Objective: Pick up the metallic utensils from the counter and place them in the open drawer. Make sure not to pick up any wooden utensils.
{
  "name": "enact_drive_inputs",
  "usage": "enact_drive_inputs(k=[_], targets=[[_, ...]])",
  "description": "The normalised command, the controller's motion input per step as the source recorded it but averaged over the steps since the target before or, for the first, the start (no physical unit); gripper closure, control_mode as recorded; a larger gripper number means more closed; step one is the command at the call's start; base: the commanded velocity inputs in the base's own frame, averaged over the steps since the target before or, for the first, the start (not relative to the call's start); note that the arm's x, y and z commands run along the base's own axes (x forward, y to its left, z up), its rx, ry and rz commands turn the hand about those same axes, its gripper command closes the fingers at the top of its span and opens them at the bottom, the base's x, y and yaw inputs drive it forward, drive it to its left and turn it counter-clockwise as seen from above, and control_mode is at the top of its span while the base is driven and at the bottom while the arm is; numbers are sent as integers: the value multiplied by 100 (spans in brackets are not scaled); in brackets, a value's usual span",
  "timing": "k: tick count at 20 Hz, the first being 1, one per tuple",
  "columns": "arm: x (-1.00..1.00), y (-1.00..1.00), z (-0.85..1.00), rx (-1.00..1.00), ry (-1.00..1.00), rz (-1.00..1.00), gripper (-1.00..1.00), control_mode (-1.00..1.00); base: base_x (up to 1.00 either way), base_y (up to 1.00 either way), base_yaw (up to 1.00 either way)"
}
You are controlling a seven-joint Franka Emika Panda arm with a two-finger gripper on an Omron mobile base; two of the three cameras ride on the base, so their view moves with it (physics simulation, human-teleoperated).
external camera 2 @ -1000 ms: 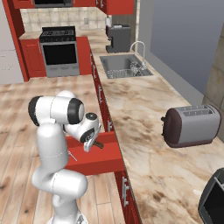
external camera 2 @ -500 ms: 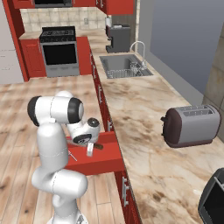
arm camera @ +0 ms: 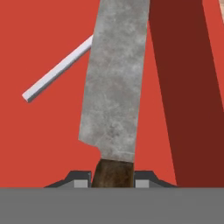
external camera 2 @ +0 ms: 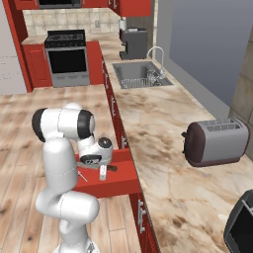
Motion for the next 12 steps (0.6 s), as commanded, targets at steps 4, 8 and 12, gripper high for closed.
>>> enact_drive_inputs(k=[4, 8, 12], targets=[[24, 6, 0, -13, 20, 0, 100, -100, 0, 0, 0], [8, 1, 0, -10, 12, 0, 100, -100, 0, 0, 0], [0, 0, -4, -4, 5, 0, 100, -100, 0, 0, 0]])
